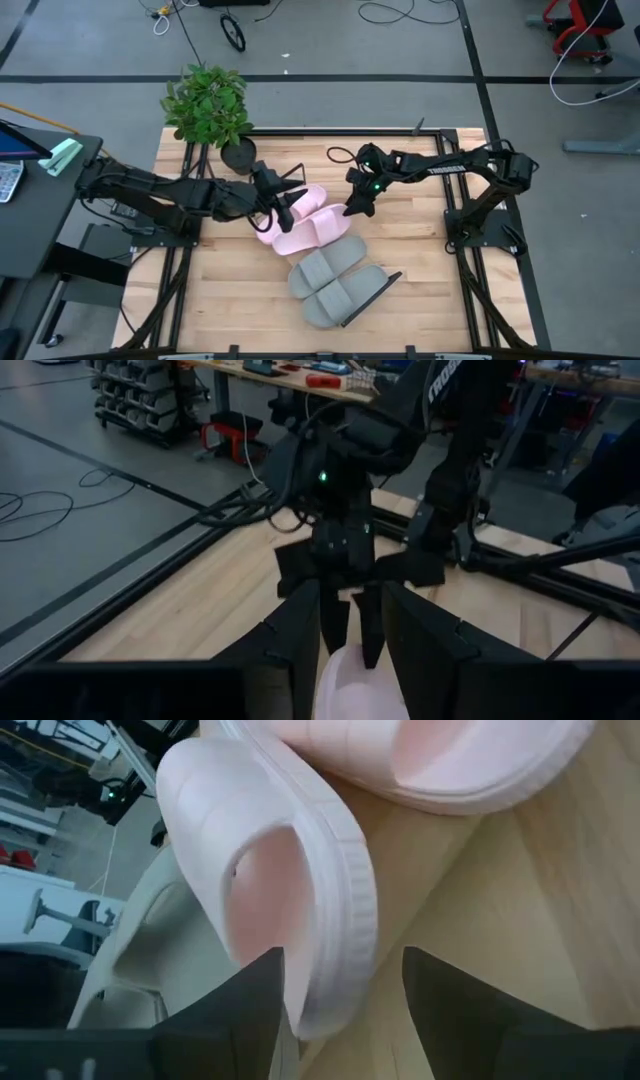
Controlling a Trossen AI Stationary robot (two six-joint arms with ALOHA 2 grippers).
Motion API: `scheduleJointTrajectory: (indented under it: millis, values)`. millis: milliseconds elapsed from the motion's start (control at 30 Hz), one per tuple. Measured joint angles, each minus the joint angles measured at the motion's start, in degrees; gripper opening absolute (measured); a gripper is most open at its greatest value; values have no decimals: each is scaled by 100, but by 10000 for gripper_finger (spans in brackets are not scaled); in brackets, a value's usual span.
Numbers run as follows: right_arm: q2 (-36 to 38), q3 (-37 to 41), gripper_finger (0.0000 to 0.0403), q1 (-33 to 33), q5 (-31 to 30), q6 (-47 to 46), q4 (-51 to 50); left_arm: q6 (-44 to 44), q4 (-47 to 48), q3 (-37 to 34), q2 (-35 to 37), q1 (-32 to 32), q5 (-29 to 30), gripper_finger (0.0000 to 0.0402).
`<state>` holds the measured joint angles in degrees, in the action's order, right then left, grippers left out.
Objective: Pick and place slides into the shelf
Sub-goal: Put the pink slide on the shelf
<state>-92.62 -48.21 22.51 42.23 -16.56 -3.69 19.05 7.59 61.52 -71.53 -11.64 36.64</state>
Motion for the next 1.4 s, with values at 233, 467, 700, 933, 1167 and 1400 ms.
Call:
scheduleJointTrajectory:
  millis: [233, 467, 700, 933, 1167, 1400]
  values:
    - [-24, 0, 169, -56, -1, -149, 122, -5, -3, 4, 4, -15, 11, 113]
    - [-24, 0, 30, -5, 226, -202, 116, -20, 10, 4, 4, -15, 11, 110]
    - [-24, 0, 30, 80, 664, -315, 69, -20, 80, 4, 4, -20, 11, 105]
    - [-20, 0, 30, 118, 865, -382, -115, -28, 83, 7, 2, -24, 10, 101]
    - [-18, 0, 30, 150, 894, -445, -98, -37, 82, 7, 2, -24, 9, 94]
    - [-18, -6, 30, 154, 1134, -538, -89, -38, 80, 7, 2, -24, 9, 95]
